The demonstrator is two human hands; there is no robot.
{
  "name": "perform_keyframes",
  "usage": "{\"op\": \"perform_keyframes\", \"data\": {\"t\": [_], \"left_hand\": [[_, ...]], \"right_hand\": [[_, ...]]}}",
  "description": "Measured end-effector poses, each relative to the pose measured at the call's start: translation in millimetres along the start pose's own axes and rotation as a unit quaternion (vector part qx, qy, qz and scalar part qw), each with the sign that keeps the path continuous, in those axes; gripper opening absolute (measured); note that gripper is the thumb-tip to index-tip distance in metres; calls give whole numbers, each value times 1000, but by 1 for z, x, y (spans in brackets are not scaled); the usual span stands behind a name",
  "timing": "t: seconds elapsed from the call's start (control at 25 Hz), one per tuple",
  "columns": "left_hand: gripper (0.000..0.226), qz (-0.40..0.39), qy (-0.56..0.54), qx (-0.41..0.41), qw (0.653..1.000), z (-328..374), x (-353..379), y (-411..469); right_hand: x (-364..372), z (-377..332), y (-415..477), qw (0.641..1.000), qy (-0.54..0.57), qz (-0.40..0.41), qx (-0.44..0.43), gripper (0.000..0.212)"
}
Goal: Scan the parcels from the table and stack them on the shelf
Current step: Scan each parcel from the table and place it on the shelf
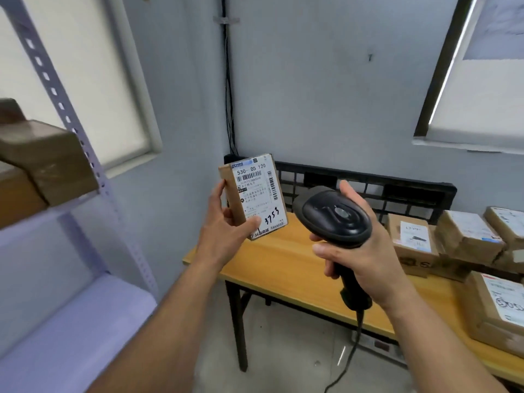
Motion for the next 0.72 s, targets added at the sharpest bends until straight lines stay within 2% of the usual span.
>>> {"op": "perform_keyframes", "data": {"t": [0.28, 0.44, 0.56, 0.72], "left_hand": [[93, 167, 3, 9, 986, 5, -147, -2], [93, 264, 21, -5, 964, 5, -227, -14], [90, 332, 23, -20, 943, 3, -285, -17], [89, 367, 40, -42, 928, 0, -344, 6]], "right_hand": [[110, -25, 2, 992, 32, -120, -25, 108], [168, -37, 0, 980, 55, -190, -29, 110], [210, -46, -5, 969, 69, -236, -34, 99], [254, -50, -1, 960, 76, -267, -34, 96]]}}
Point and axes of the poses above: each hand's wrist, its own y-axis towards the middle knuckle, its own x-axis out of the palm, z = x × y, the point moved 8 cm from there along y, towards the middle knuckle, and after that the axes turned 13 degrees about z, right-handed, at the moved point
